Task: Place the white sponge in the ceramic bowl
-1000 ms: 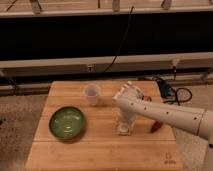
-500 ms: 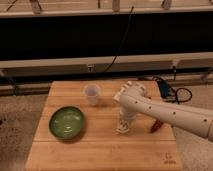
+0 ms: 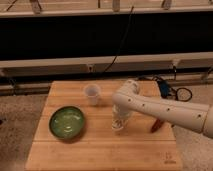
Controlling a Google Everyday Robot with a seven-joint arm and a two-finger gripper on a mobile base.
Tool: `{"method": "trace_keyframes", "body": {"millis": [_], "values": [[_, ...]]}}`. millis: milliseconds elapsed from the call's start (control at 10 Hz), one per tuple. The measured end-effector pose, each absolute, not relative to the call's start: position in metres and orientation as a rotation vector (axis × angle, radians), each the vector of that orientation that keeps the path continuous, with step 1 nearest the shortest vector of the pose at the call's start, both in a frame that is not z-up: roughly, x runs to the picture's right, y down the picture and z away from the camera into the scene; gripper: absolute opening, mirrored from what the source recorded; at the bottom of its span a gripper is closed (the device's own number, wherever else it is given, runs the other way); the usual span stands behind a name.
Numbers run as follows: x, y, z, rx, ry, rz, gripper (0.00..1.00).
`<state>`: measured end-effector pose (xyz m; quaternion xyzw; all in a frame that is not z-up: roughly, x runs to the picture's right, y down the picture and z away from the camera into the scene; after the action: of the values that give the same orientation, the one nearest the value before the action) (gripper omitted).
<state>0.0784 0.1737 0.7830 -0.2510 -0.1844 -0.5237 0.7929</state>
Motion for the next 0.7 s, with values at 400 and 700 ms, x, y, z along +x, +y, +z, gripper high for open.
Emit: {"method": "trace_keyframes", "body": {"millis": [400, 700], "values": [[0.055, 0.165, 0.775, -0.532, -0.391, -1.166, 0.00], [0.020, 0.154, 0.767, -0.525, -0.380, -1.222, 0.00]]}}
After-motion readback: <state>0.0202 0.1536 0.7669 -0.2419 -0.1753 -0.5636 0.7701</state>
